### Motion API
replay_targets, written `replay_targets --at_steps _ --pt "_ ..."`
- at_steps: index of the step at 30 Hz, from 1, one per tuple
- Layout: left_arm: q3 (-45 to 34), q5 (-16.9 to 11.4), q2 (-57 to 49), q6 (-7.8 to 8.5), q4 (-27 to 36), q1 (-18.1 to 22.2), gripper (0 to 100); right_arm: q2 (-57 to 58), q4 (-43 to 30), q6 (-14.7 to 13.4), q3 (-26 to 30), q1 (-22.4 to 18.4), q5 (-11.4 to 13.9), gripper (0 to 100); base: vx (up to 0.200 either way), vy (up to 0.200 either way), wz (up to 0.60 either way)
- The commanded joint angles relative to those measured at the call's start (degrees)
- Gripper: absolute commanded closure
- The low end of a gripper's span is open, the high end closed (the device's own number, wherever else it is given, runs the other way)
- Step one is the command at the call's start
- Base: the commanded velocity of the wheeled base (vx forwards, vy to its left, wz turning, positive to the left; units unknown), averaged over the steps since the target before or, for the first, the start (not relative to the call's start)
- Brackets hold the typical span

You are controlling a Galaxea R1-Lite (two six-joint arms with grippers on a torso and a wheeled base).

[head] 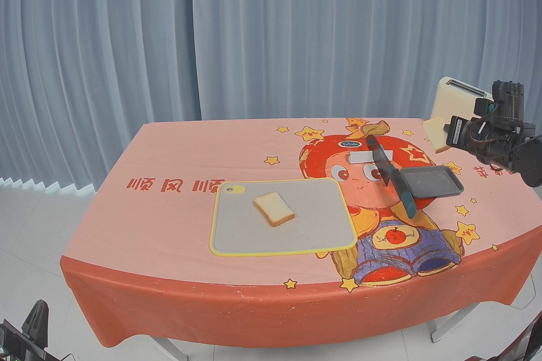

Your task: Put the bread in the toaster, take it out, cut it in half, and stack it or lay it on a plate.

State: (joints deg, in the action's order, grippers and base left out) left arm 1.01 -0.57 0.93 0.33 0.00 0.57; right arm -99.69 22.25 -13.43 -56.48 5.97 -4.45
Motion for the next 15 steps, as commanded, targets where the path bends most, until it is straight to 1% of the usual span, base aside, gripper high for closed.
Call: replay_targets --at_steps 1,7,10,13,14,15 --pt "-1.01 0.05 -0.93 0.02 0.00 0.04 100 -2.17 0.08 0.95 -0.03 0.00 -0.03 100 0.000 0.000 0.00" --pt "-1.01 0.05 -0.93 0.02 0.00 -0.05 100 -3.75 0.08 0.95 -0.39 -0.96 0.14 100 0.000 0.000 0.00" --pt "-1.01 0.05 -0.93 0.02 0.00 -0.05 100 -6.74 0.16 1.22 -1.00 -2.37 0.06 100 0.000 0.000 0.00" --pt "-1.01 0.05 -0.93 0.02 0.00 0.04 100 -8.67 0.16 1.22 -1.70 -2.72 0.14 100 0.000 0.000 0.00" --pt "-1.01 -0.04 -0.93 0.02 0.00 -0.05 100 -9.20 0.16 1.22 -1.88 -2.99 0.23 100 0.000 0.000 0.00" --pt "-1.01 0.05 -0.93 0.02 0.00 -0.05 100 -9.73 0.16 1.22 -1.97 -3.25 0.85 100 0.000 0.000 0.00"
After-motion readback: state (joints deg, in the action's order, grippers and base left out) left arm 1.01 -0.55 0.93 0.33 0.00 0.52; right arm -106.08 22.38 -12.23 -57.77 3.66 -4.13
